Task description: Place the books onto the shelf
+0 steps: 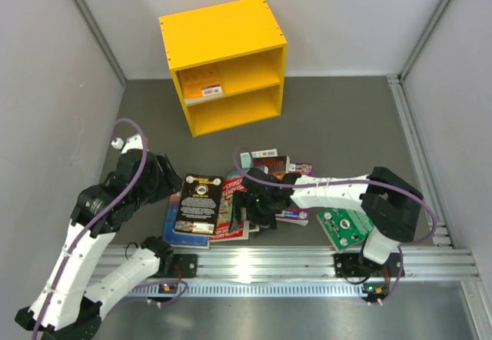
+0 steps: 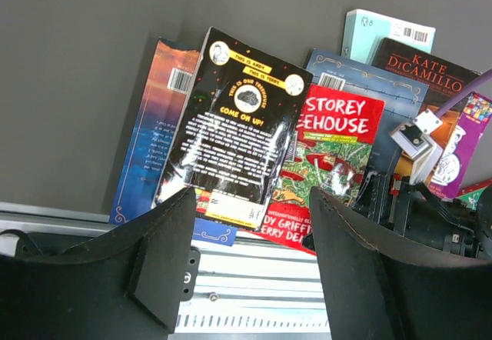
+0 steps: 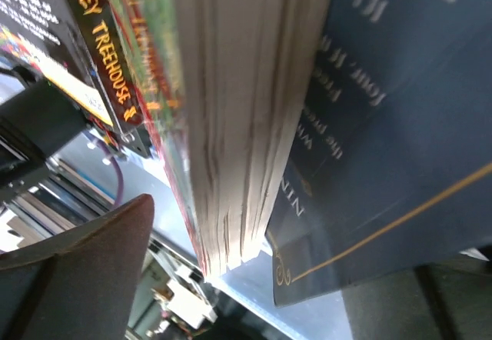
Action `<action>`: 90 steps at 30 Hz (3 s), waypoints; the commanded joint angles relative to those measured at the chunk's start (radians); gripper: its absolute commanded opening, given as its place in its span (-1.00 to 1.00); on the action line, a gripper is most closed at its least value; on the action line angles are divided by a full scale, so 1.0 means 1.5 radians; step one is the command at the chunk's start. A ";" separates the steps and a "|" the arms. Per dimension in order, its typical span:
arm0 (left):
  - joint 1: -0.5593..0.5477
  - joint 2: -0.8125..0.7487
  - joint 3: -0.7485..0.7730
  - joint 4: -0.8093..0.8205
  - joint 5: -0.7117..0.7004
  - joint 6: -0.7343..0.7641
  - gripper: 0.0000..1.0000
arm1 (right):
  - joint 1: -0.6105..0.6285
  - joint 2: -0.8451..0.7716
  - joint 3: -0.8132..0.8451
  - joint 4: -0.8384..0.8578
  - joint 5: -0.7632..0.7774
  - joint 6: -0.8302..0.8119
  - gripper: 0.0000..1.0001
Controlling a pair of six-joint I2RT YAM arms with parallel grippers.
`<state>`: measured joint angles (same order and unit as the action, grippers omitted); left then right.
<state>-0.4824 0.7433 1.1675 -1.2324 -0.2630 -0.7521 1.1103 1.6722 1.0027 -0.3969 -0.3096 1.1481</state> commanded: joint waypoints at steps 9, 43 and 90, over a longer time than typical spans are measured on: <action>0.000 -0.020 -0.006 -0.014 -0.029 0.009 0.32 | 0.028 0.012 0.045 0.038 0.049 0.040 -0.71; 0.000 0.051 -0.020 0.110 -0.009 -0.001 0.31 | -0.429 -0.177 0.190 -0.314 0.115 -0.332 0.99; 0.000 0.078 0.090 -0.008 -0.067 0.045 0.31 | -0.621 0.137 0.308 -0.111 -0.001 -0.340 -0.91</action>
<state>-0.4824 0.8211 1.2385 -1.2499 -0.3637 -0.7315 0.2054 1.9625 1.3777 -0.4255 -0.4187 0.7338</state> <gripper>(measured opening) 0.657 0.207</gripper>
